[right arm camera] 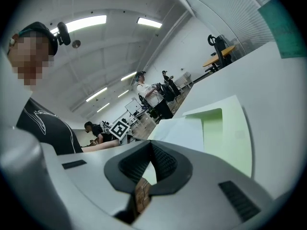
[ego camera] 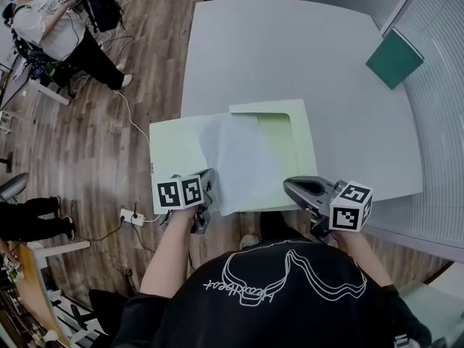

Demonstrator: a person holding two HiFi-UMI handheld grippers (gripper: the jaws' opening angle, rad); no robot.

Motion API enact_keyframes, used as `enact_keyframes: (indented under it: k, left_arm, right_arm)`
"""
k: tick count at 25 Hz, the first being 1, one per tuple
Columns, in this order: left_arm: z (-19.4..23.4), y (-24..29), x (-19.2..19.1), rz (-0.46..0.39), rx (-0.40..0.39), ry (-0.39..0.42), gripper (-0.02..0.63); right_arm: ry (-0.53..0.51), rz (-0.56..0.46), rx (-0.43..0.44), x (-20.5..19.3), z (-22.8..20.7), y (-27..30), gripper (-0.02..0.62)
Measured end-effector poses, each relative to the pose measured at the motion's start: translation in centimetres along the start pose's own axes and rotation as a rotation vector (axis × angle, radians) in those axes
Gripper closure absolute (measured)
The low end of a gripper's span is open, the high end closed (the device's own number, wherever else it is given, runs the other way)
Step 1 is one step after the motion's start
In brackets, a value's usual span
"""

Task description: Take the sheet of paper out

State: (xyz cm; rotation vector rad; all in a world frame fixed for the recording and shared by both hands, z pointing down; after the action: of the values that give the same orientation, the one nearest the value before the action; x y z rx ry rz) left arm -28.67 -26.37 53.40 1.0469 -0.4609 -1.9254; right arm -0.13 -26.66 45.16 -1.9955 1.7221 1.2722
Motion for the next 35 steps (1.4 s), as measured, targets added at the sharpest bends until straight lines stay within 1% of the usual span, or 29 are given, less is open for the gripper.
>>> enact_keyframes:
  k: [5, 8, 12, 16, 21, 27, 31, 35]
  left_arm:
    - [0.5, -1.6, -1.2, -0.037, 0.029, 0.019, 0.594]
    - [0.6, -2.4, -1.2, -0.064, 0.038, 0.025, 0.593]
    - [-0.2, -4.7, -0.9, -0.102, 0.052, 0.050, 0.593]
    - [-0.8, -6.9, -1.3, -0.142, 0.063, 0.078, 0.594]
    - [-2.6, -10.6, -1.8, -0.216, 0.033, 0.129, 0.593]
    - [-5.3, -15.3, -2.4, -0.324, 0.020, 0.211, 0.593]
    - [-7.0, -18.5, -3.6, -0.390, -0.017, 0.254, 0.594]
    - [-8.9, -21.0, -4.9, -0.450, -0.080, 0.299, 0.593]
  right_arm:
    - [-0.015, -0.019, -0.008, -0.8, 0.5, -0.2, 0.586]
    - [-0.018, -0.031, -0.007, -0.9, 0.6, 0.1, 0.586]
    - [-0.028, -0.036, -0.002, -0.7, 2.2, 0.2, 0.586]
    - [-0.048, -0.041, 0.001, -1.4, 3.7, 0.6, 0.586]
    - [-0.069, -0.067, -0.008, -2.0, 6.2, 0.7, 0.586]
    - [-0.123, -0.108, 0.046, -2.9, 9.0, 1.0, 0.586]
    - [-0.129, -0.143, 0.064, -4.0, 11.5, 1.3, 0.586]
    - [-0.137, -0.199, 0.083, -4.5, 13.6, 0.9, 0.586]
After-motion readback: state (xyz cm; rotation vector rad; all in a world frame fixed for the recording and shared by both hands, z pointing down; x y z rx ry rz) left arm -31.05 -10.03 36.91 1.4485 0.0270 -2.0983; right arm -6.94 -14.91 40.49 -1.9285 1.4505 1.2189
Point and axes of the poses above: the fingertips, and each gripper's own axes: y forward along the fingers, z to its left, x out of its top, the point moved 7 cm from there along -y, backward along the fingers, and after that the axes turned 6 degrees about -x, right-handed, at the moved point
